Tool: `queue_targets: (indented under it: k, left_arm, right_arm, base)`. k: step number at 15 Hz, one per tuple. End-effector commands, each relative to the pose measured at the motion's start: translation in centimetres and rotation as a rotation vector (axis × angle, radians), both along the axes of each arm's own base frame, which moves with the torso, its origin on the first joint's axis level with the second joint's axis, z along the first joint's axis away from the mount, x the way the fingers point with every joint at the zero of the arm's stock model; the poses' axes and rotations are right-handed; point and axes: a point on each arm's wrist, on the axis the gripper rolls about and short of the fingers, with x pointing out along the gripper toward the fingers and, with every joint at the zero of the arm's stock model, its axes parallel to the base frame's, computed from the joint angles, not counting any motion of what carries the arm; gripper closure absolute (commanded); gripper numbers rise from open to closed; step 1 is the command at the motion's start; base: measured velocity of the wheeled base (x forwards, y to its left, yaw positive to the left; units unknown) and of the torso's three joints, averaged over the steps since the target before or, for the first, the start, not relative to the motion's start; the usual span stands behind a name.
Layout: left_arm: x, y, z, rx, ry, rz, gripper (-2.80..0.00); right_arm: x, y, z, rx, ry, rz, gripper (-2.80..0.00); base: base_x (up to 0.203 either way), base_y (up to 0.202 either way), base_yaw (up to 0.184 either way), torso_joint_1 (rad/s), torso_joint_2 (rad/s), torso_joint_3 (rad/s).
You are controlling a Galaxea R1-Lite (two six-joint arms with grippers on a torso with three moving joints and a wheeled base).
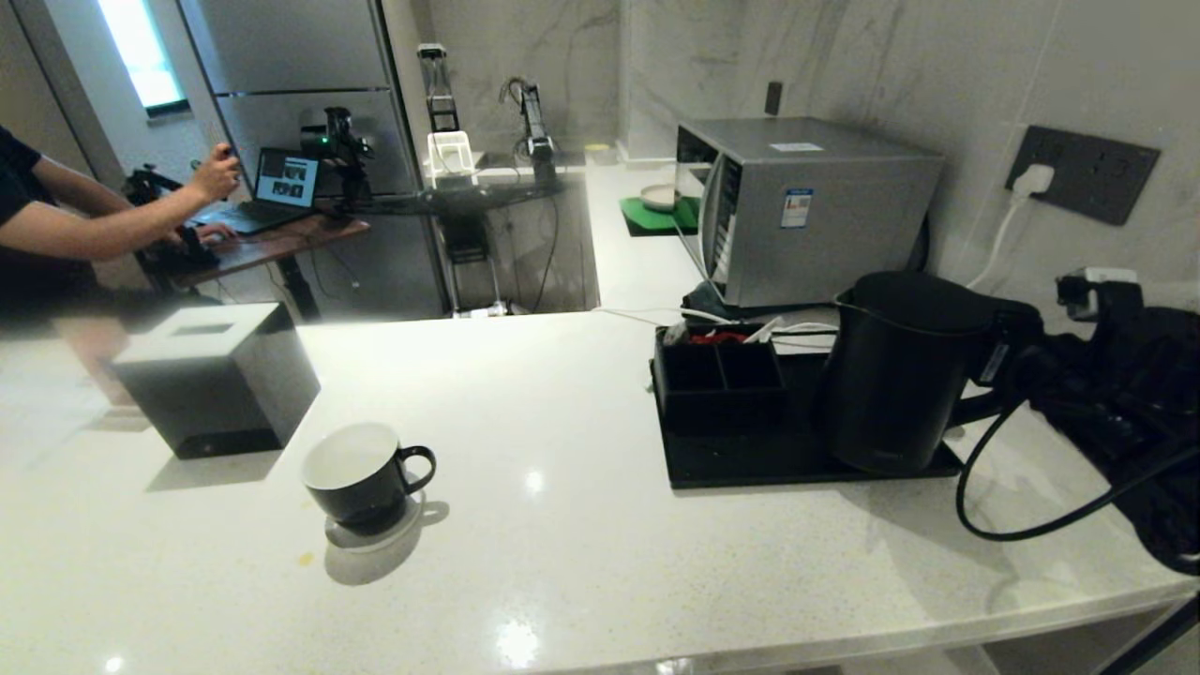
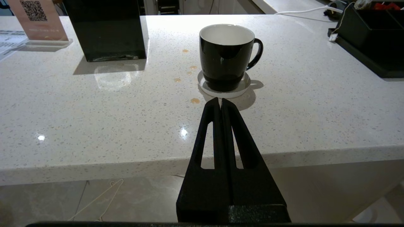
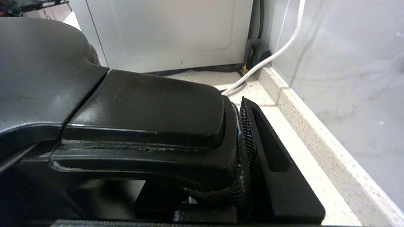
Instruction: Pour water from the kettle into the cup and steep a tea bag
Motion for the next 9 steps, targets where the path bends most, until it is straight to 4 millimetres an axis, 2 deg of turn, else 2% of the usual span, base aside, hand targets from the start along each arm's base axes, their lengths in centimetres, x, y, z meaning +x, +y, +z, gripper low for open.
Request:
queue_targets:
  k: [1, 9]
  left_arm:
    - [0.0, 0.0, 0.0, -0.001, 0.002, 0.000, 0.00]
    - [0.0, 0.0, 0.0, -0.001, 0.002, 0.000, 0.00]
  right_arm:
    - [-0.9, 0.1, 0.9, -0.002, -0.020, 0.002, 0.00]
    - [-3.5, 1.6, 1.9, -0.001, -0.021, 0.049, 0.00]
  base:
    - [0.000, 0.000, 0.000, 0.000, 0.00, 0.000]
    - [0.000, 0.000, 0.000, 0.000, 0.00, 0.000]
